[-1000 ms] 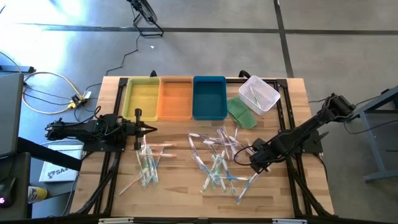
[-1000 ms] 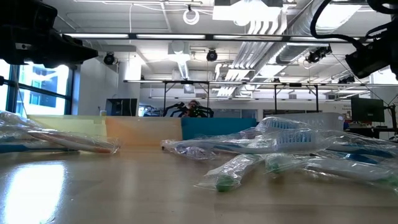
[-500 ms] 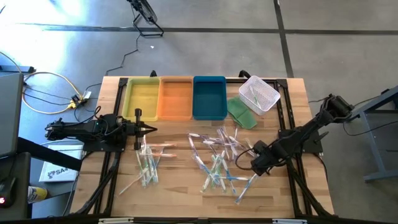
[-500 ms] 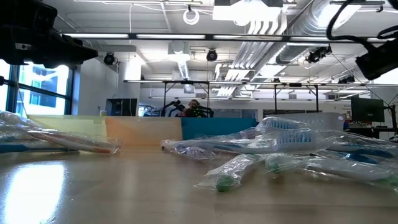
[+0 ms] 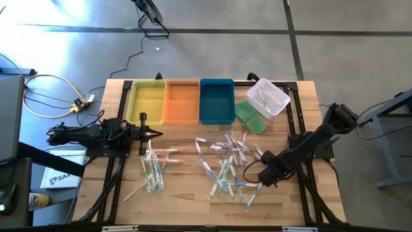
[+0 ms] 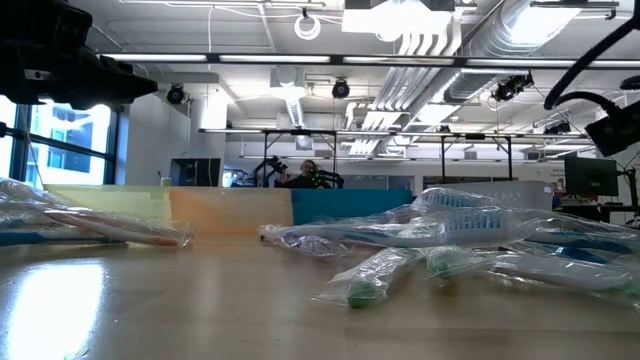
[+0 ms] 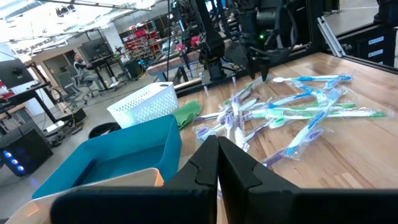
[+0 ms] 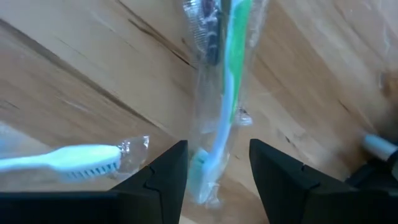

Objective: Pick & Place Toothbrushes
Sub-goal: Put the green toothbrush into the white bin

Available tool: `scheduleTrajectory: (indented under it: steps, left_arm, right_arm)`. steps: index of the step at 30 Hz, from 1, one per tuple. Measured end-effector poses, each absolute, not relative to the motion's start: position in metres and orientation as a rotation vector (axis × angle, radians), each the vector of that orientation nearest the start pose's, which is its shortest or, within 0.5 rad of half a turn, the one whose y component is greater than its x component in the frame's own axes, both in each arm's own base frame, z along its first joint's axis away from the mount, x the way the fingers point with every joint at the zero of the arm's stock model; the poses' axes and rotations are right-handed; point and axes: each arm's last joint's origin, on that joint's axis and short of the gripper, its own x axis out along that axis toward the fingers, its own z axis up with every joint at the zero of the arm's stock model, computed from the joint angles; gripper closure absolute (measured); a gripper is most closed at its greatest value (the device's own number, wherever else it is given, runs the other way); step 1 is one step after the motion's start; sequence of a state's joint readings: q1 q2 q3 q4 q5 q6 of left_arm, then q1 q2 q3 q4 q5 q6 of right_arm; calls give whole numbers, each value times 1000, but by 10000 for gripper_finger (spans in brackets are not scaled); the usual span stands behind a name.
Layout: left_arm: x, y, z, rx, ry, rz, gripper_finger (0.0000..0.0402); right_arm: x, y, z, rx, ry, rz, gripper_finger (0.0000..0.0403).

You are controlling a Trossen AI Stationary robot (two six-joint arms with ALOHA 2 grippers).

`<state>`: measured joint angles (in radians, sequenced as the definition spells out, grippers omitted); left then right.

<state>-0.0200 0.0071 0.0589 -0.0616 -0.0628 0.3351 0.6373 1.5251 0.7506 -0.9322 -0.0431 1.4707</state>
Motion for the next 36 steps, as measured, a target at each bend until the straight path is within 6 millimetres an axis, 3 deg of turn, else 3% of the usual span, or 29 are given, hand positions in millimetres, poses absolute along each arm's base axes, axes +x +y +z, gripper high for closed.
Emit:
scheduleTrajectory:
  steps: [8, 19, 29, 36]
  left_arm:
    - [94, 0, 177, 335, 17, 41, 402]
    - [94, 0, 177, 335, 17, 41, 402]
    - [94, 0, 177, 335, 18, 41, 402]
    - [94, 0, 177, 335, 17, 41, 402]
  right_arm:
    - [172, 129, 135, 557, 1597, -760, 257]
    - [172, 130, 134, 559, 1613, -744, 388]
    - [164, 127, 134, 544, 1727, -768, 392]
    - [165, 123, 144, 572, 1682, -747, 393]
